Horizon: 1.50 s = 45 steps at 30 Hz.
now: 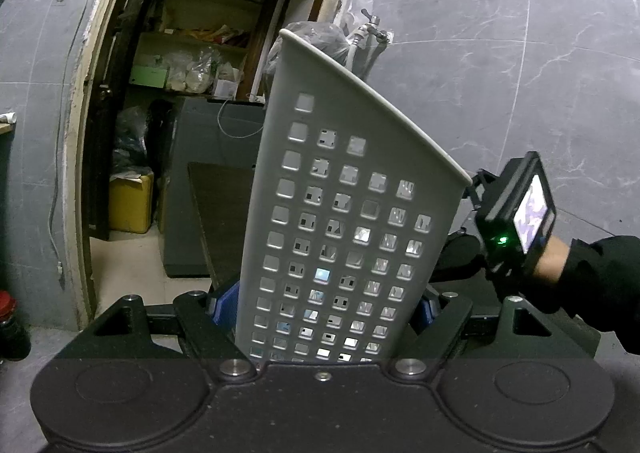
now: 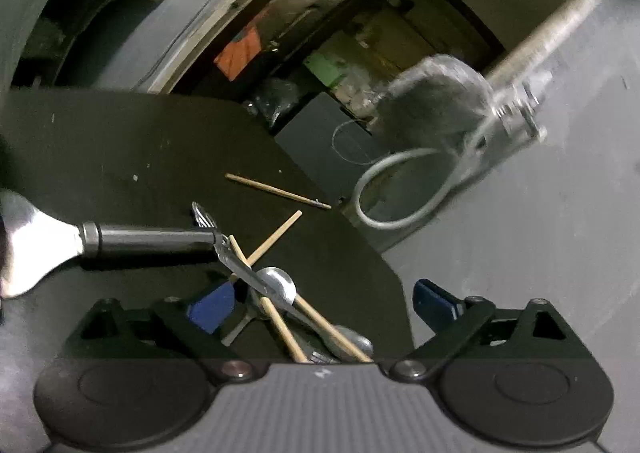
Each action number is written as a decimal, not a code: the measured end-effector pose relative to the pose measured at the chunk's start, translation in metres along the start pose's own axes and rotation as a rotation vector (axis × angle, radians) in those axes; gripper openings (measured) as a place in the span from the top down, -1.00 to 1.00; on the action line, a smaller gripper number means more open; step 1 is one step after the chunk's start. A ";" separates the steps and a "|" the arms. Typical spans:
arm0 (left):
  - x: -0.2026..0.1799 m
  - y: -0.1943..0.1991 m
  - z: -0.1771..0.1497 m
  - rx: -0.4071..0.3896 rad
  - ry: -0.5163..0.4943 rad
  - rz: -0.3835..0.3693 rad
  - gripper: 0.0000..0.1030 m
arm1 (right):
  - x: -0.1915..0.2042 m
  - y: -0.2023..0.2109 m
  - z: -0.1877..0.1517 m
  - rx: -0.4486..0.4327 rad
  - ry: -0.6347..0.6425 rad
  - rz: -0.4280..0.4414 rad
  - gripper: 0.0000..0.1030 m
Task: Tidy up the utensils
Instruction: 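Close the right tool on a silver spoon in the pile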
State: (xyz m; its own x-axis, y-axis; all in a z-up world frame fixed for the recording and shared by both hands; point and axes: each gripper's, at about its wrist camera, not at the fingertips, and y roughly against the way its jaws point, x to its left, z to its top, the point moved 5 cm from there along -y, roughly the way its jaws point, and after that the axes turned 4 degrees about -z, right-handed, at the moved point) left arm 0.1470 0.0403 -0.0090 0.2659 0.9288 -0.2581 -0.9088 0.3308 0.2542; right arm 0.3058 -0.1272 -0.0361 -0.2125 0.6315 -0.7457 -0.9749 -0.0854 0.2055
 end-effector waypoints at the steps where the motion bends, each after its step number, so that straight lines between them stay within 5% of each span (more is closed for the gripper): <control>1: 0.000 0.000 0.000 0.000 -0.001 0.000 -0.57 | 0.003 -0.004 0.000 -0.001 0.017 -0.002 -0.85; 13: 0.000 -0.001 0.001 0.001 0.004 0.004 -0.57 | 0.022 -0.017 0.005 -0.017 0.102 0.060 -0.49; 20: 0.000 -0.001 0.001 0.001 0.006 0.003 -0.57 | 0.032 -0.021 0.010 -0.011 0.118 0.103 -0.05; 29: -0.001 -0.001 0.000 0.001 0.008 0.003 -0.57 | 0.035 -0.028 0.016 0.016 0.123 0.107 -0.05; 36: -0.001 -0.002 0.000 0.002 0.010 0.004 -0.58 | 0.013 -0.051 0.023 0.075 0.092 0.283 -0.29; 42: -0.001 -0.004 0.000 0.002 0.016 0.004 -0.58 | 0.014 -0.047 0.014 0.058 0.166 0.280 0.02; 45: 0.000 -0.005 0.000 0.002 0.017 0.004 -0.58 | 0.025 -0.038 0.008 0.041 0.201 0.277 0.50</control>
State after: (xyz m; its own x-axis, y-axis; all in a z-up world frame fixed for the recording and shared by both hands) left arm 0.1511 0.0384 -0.0103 0.2568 0.9273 -0.2725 -0.9091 0.3275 0.2576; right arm 0.3383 -0.1021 -0.0581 -0.4817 0.4240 -0.7670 -0.8757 -0.1989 0.4400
